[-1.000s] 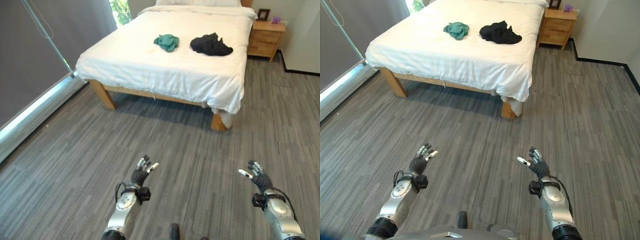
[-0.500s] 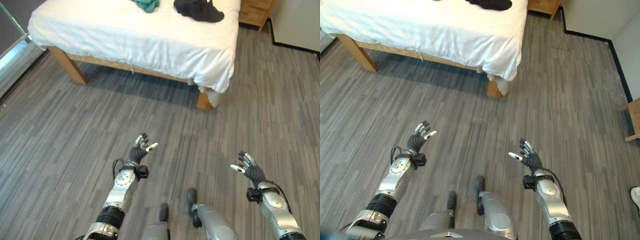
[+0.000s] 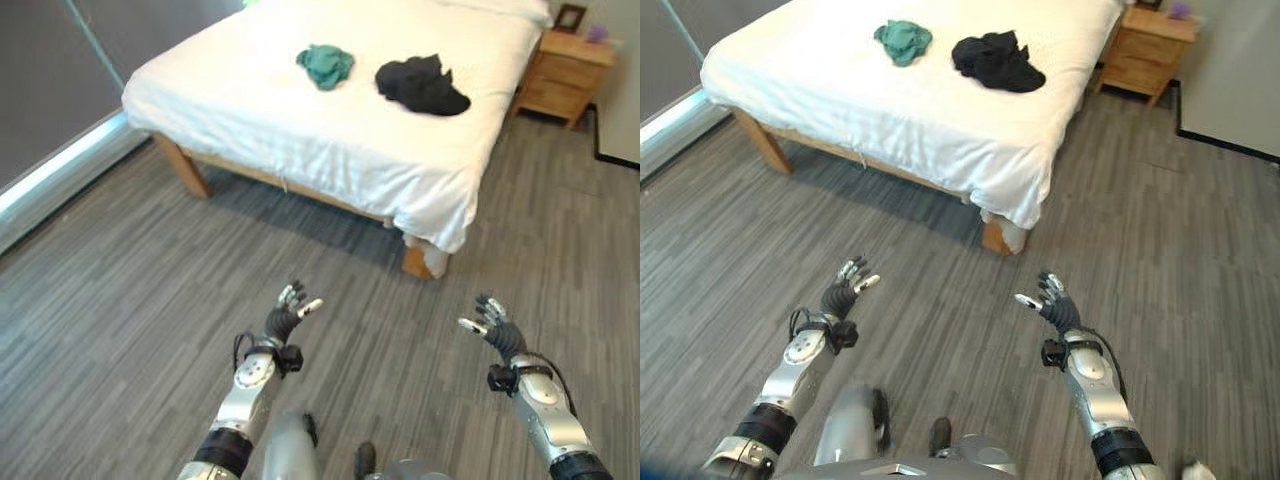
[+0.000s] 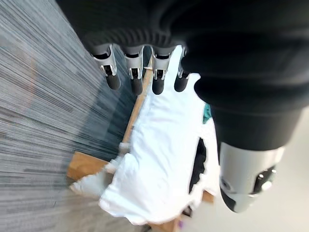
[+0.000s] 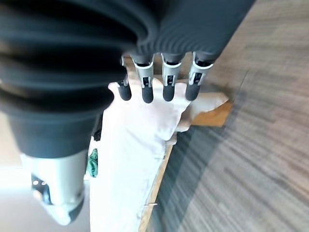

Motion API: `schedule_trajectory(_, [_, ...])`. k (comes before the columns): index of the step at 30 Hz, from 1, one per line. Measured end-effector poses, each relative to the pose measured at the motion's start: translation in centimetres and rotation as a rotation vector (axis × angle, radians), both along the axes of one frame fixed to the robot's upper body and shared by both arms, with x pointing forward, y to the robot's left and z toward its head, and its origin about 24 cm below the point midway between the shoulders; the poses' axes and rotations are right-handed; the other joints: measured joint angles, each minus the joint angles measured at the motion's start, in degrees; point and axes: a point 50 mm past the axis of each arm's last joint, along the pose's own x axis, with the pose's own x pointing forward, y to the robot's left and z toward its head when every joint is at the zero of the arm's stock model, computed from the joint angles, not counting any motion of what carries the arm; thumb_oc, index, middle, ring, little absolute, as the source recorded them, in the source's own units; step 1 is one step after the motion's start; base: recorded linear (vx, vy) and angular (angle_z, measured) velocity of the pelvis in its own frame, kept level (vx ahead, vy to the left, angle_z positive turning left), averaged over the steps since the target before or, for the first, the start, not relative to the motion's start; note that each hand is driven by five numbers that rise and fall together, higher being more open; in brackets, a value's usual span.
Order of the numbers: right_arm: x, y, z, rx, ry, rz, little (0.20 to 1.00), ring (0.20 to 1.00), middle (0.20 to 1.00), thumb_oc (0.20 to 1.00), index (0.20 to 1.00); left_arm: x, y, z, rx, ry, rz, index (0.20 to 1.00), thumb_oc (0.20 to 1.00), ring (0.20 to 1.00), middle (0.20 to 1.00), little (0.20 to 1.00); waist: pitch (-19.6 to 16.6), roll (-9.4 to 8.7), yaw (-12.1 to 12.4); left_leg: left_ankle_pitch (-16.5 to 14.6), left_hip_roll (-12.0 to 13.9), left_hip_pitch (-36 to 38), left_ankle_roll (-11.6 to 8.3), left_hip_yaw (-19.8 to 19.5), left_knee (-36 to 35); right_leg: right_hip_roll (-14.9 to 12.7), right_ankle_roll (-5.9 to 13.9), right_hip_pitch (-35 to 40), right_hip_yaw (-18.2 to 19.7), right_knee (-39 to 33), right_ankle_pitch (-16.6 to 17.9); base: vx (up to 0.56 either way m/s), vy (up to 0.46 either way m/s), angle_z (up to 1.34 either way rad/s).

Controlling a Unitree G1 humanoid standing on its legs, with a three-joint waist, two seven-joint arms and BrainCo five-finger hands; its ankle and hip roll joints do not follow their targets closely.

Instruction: Pick up bed clothes into laundry basket.

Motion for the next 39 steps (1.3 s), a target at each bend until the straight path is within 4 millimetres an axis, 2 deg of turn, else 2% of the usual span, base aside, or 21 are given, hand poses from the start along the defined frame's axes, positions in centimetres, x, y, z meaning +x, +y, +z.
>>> schedule_trajectory(2, [-0.4,-0.2,-0.5,-0.015,0.026,0.009,1.000,1.000,1.000,1.000,1.000,-1.1,0.4,-0.9,-0.004,0.037,0.019,1.000,1.000,1.000,1.000,1.000,-0.52,1.47,1.33,0.86,-3.01,1.55,0.95,-3.28,-8.43,1.38,-0.31,3.13,1.95,-1.19,-0.59,0.55,0.108,-0.75])
schedule_trajectory(3, [-0.7,-0.3,-0.6,-0.018,0.034,0.008,1.000,1.000,1.000,1.000,1.000,-1.4,0.5,-1.0,-0.004,0.045,0.025,1.000,1.000,1.000,1.000,1.000,-0.53,1.49,1.30,2.28,-4.90,1.37,2.87,-2.14,-7.10,1.43,-0.25,4.24,2.02,-1.36,-0.65,0.75,0.156,-0.62])
schedule_trajectory(6, [-1.8,-0.8,-1.5,-0.026,0.072,-0.002,1.000,1.000,1.000,1.000,1.000,-2.5,0.9,-2.1,-0.038,0.083,0.082,1.000,1.000,1.000,1.000,1.000,-2.21,1.65,1.44,2.87,-8.28,3.58,3.37,2.01,-12.51,1.55,1.78,6.84,6.40,-1.72,-2.03,0.57,0.158,-0.80])
schedule_trajectory(9, [-2.7,-0.9,-1.9,-0.036,0.108,0.003,1.000,1.000,1.000,1.000,1.000,-3.2,1.1,-2.8,-0.047,0.119,0.105,1.000,1.000,1.000,1.000,1.000,-3.69,3.97,0.45,1.93,-8.10,7.85,11.46,6.30,-12.40,5.14,2.92,11.18,9.80,-0.06,-3.03,0.48,0.193,-0.67])
schedule_trajectory(10, [-3.7,-0.5,-2.6,-0.025,0.134,0.006,1.000,1.000,1.000,1.000,1.000,-3.1,1.2,-2.7,-0.037,0.117,0.096,1.000,1.000,1.000,1.000,1.000,-4.43,2.76,0.44,10.14,-8.83,10.55,15.40,1.74,-15.21,2.81,3.62,10.26,9.29,6.05,-9.58,0.74,0.314,-0.50])
schedule_trajectory(13, [-3.9,-0.5,-2.4,-0.037,0.138,0.027,1.000,1.000,1.000,1.000,1.000,-1.6,0.0,-1.6,-0.032,0.069,0.033,1.000,1.000,1.000,1.000,1.000,-5.39,0.46,-1.00,3.04,-12.15,12.23,11.79,3.56,-10.35,-3.44,4.54,7.11,6.68,17.38,-8.92,0.44,0.256,-0.10])
schedule_trajectory(15, [-3.3,0.6,-1.9,-0.027,0.110,0.076,1.000,1.000,1.000,1.000,1.000,-0.4,-0.4,-0.7,-0.023,0.031,0.002,1.000,1.000,1.000,1.000,1.000,-6.61,-0.55,-0.24,0.82,-13.03,14.84,12.38,3.05,-10.67,-6.56,3.07,-3.66,2.46,41.13,-2.98,0.35,0.306,0.29])
schedule_trajectory(17, [-2.6,1.5,-1.2,0.002,0.064,0.095,1.000,1.000,1.000,1.000,1.000,-0.2,-0.6,-0.5,-0.005,0.026,-0.018,1.000,1.000,1.000,1.000,1.000,-6.94,-0.36,-0.71,-0.98,-14.59,17.64,14.00,-0.31,-11.69,-10.26,2.64,-10.10,3.11,53.03,-3.11,0.31,0.243,0.39])
schedule_trajectory(19, [-1.7,2.1,-0.6,0.006,0.035,0.116,1.000,1.000,1.000,1.000,1.000,0.3,-1.2,-0.2,0.015,0.017,-0.068,1.000,1.000,1.000,1.000,1.000,-6.52,2.18,-1.19,-1.36,-15.02,20.57,13.33,-3.27,-11.82,-14.69,4.33,-16.90,3.64,58.01,-3.69,0.44,0.210,0.75])
schedule_trajectory(20, [-1.9,2.0,-0.7,0.006,0.040,0.115,1.000,1.000,1.000,1.000,1.000,0.5,-1.3,0.1,0.027,0.003,-0.077,1.000,1.000,1.000,1.000,1.000,-6.05,3.10,-0.95,-3.83,-14.81,22.65,15.32,-5.02,-12.11,-15.62,4.62,-19.35,4.26,56.50,-3.88,0.88,0.199,1.01])
schedule_trajectory(21, [-1.9,2.0,-0.6,0.018,0.033,0.104,1.000,1.000,1.000,1.000,1.000,0.5,-0.9,0.2,0.051,0.001,-0.077,1.000,1.000,1.000,1.000,1.000,-4.88,4.74,-1.08,-4.08,-13.52,27.75,14.75,-7.68,-14.70,-17.14,5.02,-23.77,2.39,54.25,-4.38,0.69,0.030,1.05])
schedule_trajectory(23, [-3.4,1.1,-1.6,-0.004,0.087,0.097,1.000,1.000,1.000,1.000,1.000,0.7,-1.0,0.4,0.066,-0.007,-0.101,1.000,1.000,1.000,1.000,1.000,-3.83,5.90,-3.83,-5.70,-10.97,31.37,12.24,-12.71,-15.61,-13.27,5.30,-30.01,3.62,33.53,-3.05,0.53,-0.061,1.22])
schedule_trajectory(25, [-4.6,0.9,-2.6,-0.001,0.138,0.084,1.000,1.000,1.000,1.000,1.000,0.2,-0.6,0.0,0.080,0.016,-0.113,1.000,1.000,1.000,1.000,1.000,-2.99,3.63,-4.99,-6.93,-10.89,35.11,9.47,-13.83,-16.76,-9.57,6.40,-32.87,9.54,27.72,0.01,0.34,-0.078,0.60])
schedule_trajectory(27, [-6.3,0.3,-3.8,0.016,0.200,0.035,1.000,1.000,1.000,1.000,1.000,-0.8,-0.7,-1.1,0.102,0.061,-0.144,1.000,1.000,1.000,1.000,1.000,-3.57,0.98,-6.51,-9.44,-10.51,38.20,7.85,-16.75,-17.49,-6.41,6.43,-29.87,16.34,11.89,3.55,0.21,-0.070,0.77])
schedule_trajectory(28, [-6.6,0.1,-4.0,0.018,0.211,0.023,1.000,1.000,1.000,1.000,1.000,-1.3,-0.9,-1.5,0.109,0.079,-0.160,1.000,1.000,1.000,1.000,1.000,-3.99,-0.42,-6.52,-10.22,-10.65,39.76,6.61,-17.32,-17.72,-6.66,5.80,-28.56,14.32,12.04,4.64,0.14,-0.065,0.72])
schedule_trajectory(29, [-6.8,0.0,-4.1,0.016,0.216,0.019,1.000,1.000,1.000,1.000,1.000,-1.7,-1.2,-1.9,0.107,0.095,-0.172,1.000,1.000,1.000,1.000,1.000,-4.34,-1.16,-6.50,-10.94,-11.26,40.69,5.48,-16.95,-16.96,-6.94,5.02,-27.28,14.49,11.09,9.79,0.11,-0.082,0.43])
schedule_trajectory(30, [-6.6,-0.2,-3.9,0.011,0.211,0.017,1.000,1.000,1.000,1.000,1.000,-2.2,-1.4,-2.2,0.094,0.111,-0.174,1.000,1.000,1.000,1.000,1.000,-4.22,-0.89,-6.33,-11.96,-11.31,41.27,3.85,-16.30,-15.28,-6.96,1.87,-25.87,13.97,10.43,15.32,0.11,-0.087,0.26])
schedule_trajectory(32, [-5.1,-0.2,-3.4,0.005,0.179,0.028,1.000,1.000,1.000,1.000,1.000,-3.1,-2.1,-2.9,0.058,0.136,-0.169,1.000,1.000,1.000,1.000,1.000,-4.18,0.05,-5.53,-13.99,-10.26,38.40,2.63,-13.86,-8.10,-6.69,-0.11,-21.13,13.88,5.05,16.45,0.12,-0.101,0.12])
schedule_trajectory(35, [-2.5,0.0,-1.6,-0.010,0.098,0.066,1.000,1.000,1.000,1.000,1.000,-2.9,-2.2,-2.6,0.052,0.121,-0.183,1.000,1.000,1.000,1.000,1.000,-4.06,-0.32,-4.19,-13.66,-9.83,32.78,3.15,-14.00,-8.01,-6.87,-0.97,-16.92,12.54,-1.04,17.68,0.08,-0.067,0.19])
schedule_trajectory(36, [-1.3,0.0,-0.5,-0.020,0.040,0.077,1.000,1.000,1.000,1.000,1.000,-2.7,-2.2,-2.4,0.055,0.111,-0.187,1.000,1.000,1.000,1.000,1.000,-3.98,0.13,-3.43,-10.10,-8.26,30.09,3.91,-14.24,-11.05,-5.82,-0.68,-15.42,11.64,-2.29,17.04,0.08,-0.076,-0.01])
schedule_trajectory(39, [-1.3,0.1,0.0,-0.024,0.018,0.089,1.000,1.000,1.000,1.000,1.000,-2.9,-1.9,-2.4,0.062,0.116,-0.190,1.000,1.000,1.000,1.000,1.000,-4.75,0.74,-3.38,-7.86,-7.21,32.91,3.01,-14.38,-15.30,-5.18,0.33,-13.61,10.74,-3.35,15.53,0.05,-0.048,0.08])
